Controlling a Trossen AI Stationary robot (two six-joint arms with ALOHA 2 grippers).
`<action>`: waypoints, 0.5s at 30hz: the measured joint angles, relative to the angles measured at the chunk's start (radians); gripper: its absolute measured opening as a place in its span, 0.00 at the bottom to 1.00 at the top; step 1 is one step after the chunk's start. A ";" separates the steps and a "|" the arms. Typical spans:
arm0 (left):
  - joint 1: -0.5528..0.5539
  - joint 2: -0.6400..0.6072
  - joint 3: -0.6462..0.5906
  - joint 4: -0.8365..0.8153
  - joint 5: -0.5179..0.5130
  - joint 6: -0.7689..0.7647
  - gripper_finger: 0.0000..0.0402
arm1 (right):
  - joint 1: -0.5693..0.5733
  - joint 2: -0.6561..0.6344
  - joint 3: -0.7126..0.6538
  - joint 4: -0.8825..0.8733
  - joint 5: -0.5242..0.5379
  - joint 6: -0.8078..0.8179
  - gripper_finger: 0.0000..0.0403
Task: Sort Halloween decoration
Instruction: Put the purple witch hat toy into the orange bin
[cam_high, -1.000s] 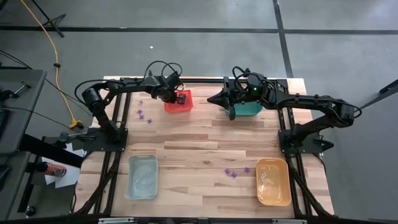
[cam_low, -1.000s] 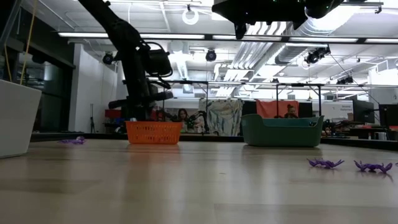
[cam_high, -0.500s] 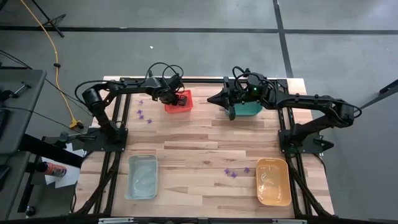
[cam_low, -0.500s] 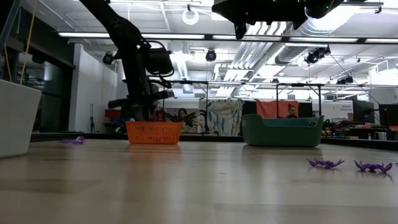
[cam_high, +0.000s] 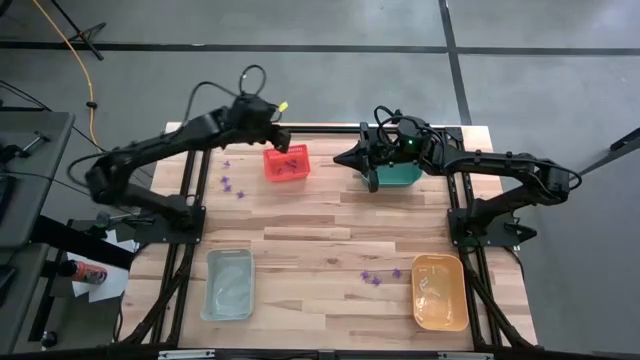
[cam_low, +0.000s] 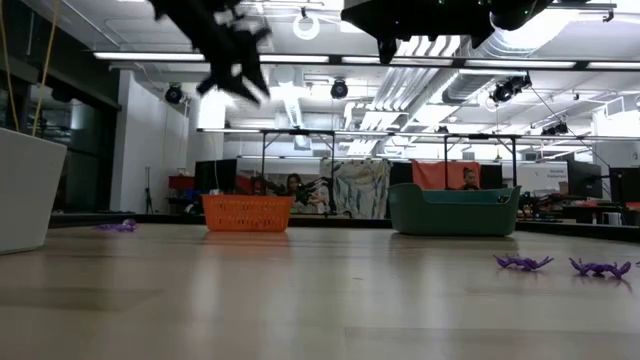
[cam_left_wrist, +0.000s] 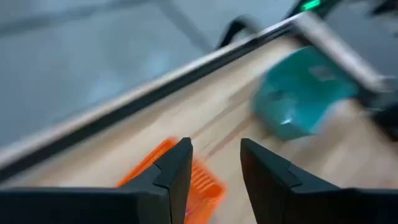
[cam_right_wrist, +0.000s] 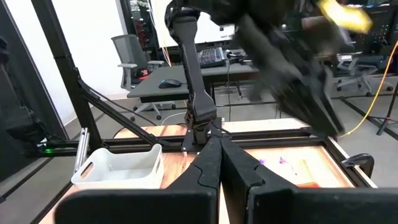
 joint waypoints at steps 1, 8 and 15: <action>-0.021 -0.034 0.000 0.016 0.000 0.027 0.30 | 0.000 0.000 0.000 0.000 0.000 0.002 0.00; -0.213 -0.210 -0.095 0.262 0.000 0.090 0.29 | 0.003 0.000 0.000 0.012 0.000 0.021 0.00; -0.357 -0.297 -0.388 0.687 0.003 0.079 0.29 | 0.029 0.000 0.000 0.059 0.000 0.040 0.00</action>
